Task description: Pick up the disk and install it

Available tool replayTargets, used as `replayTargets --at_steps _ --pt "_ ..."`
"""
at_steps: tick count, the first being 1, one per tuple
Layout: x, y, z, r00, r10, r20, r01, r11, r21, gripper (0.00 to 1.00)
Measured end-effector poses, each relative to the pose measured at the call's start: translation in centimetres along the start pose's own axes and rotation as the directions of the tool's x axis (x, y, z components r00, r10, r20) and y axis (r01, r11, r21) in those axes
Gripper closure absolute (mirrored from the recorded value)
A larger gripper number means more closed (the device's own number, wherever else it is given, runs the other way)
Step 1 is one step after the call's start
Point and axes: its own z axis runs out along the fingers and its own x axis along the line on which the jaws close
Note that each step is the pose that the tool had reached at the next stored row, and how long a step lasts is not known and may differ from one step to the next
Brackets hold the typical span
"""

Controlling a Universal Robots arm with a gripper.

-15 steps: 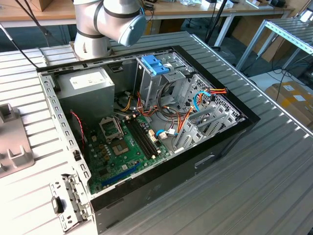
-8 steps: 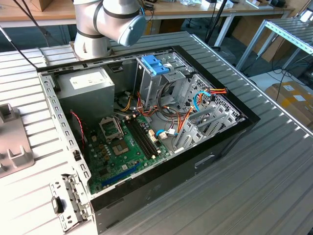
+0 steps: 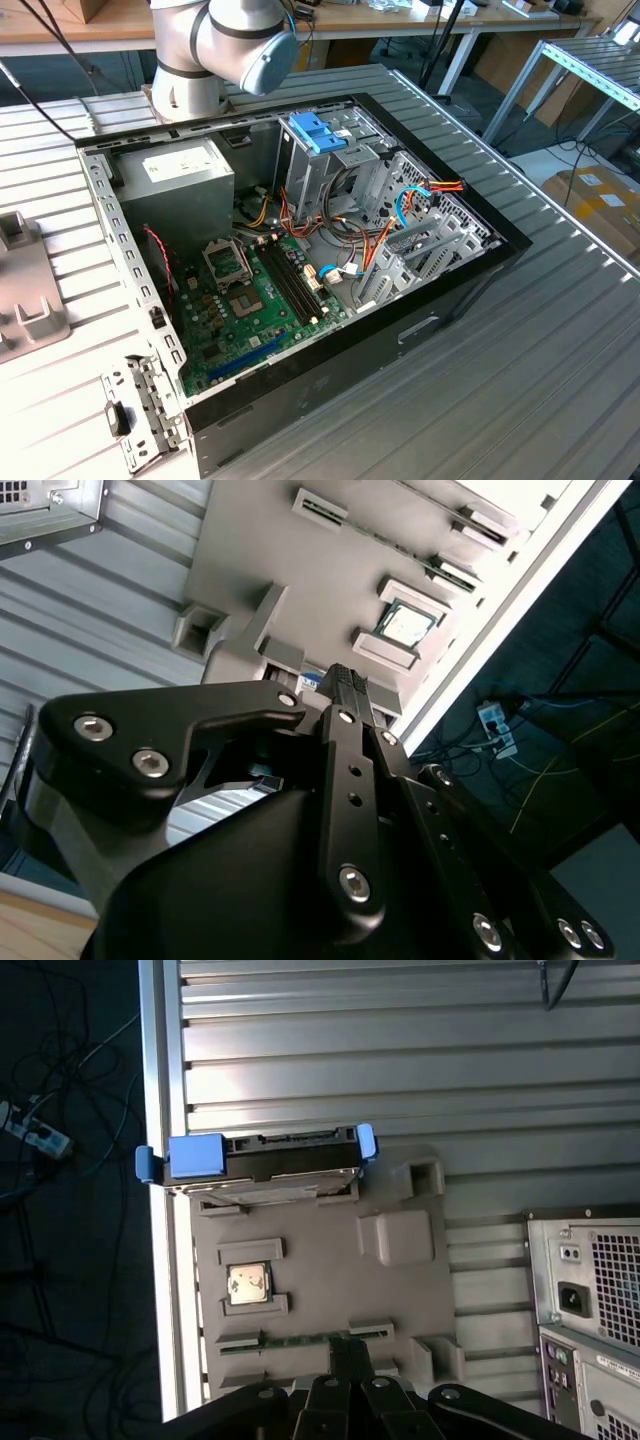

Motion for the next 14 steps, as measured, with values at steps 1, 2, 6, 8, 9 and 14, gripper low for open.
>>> replayTargets --at_steps 1,2,6,8,9,14 --pt "0.08 0.08 0.08 1.0000 0.000 -0.0001 0.000 1.0000 0.0001 0.89" --pt "0.20 0.31 0.21 1.0000 0.000 0.0000 0.000 1.0000 0.0000 0.89" --pt "0.41 1.10 0.47 1.0000 0.000 0.0000 0.000 1.0000 0.0000 0.89" --pt "0.68 1.53 0.63 1.0000 0.000 0.0002 0.000 1.0000 -0.0001 0.89" --pt "0.85 1.79 0.71 1.0000 0.000 -0.0001 0.000 1.0000 0.0000 0.89" --pt "1.39 2.60 1.03 1.0000 -0.001 0.0009 0.001 0.9999 0.0150 0.89"
